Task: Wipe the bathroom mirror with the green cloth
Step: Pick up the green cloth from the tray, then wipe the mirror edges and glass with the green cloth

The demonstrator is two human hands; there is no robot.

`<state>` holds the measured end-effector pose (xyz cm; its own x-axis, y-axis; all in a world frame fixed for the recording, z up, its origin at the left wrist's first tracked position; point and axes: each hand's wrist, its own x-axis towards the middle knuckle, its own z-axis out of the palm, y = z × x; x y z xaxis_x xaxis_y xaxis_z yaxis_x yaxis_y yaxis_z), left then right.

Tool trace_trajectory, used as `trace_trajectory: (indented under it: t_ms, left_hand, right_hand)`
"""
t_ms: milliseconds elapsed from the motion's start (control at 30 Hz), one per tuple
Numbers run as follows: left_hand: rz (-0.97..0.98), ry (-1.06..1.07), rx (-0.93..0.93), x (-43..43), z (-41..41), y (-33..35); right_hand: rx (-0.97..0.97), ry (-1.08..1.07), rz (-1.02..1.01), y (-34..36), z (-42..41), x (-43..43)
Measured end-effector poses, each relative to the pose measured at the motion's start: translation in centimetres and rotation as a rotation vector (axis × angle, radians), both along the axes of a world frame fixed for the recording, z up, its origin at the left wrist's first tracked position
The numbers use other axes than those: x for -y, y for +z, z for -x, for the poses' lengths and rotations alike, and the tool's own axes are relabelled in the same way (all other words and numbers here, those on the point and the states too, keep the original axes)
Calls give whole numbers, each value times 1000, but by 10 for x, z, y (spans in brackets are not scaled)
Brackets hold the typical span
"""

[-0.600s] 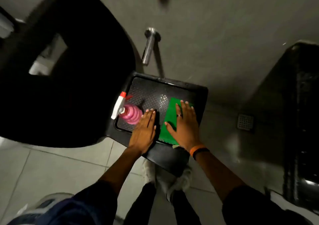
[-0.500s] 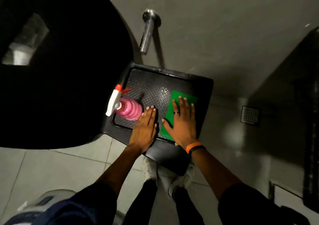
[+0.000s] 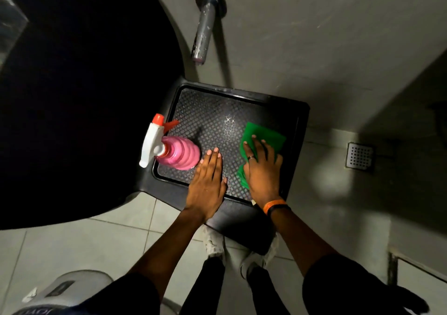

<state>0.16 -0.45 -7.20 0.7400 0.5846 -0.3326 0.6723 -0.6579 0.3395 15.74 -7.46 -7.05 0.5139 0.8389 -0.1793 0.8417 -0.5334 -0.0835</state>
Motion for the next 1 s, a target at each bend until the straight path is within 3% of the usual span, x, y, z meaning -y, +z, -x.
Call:
trace_trajectory:
  t_ms: [100, 233, 367, 567, 767, 1000]
  left_hand:
    - [-4, -15, 79, -1, -11, 31]
    - [-46, -27, 246, 0, -45, 105]
    - [-177, -18, 449, -16, -94, 216]
    - [-427, -35, 786, -50, -167, 457]
    - [-671, -125, 1134, -55, -236, 687]
    - [-939, -268, 1280, -47, -307, 865]
  right_hand:
    - [-117, 7, -34, 30, -21, -8]
    - [-77, -19, -167, 97, -39, -15]
    - [51, 16, -469, 208, -60, -19]
    - [184, 107, -924, 456, -122, -24]
    - [517, 182, -1360, 698, -188, -19]
    - [950, 141, -1480, 881, -260, 4]
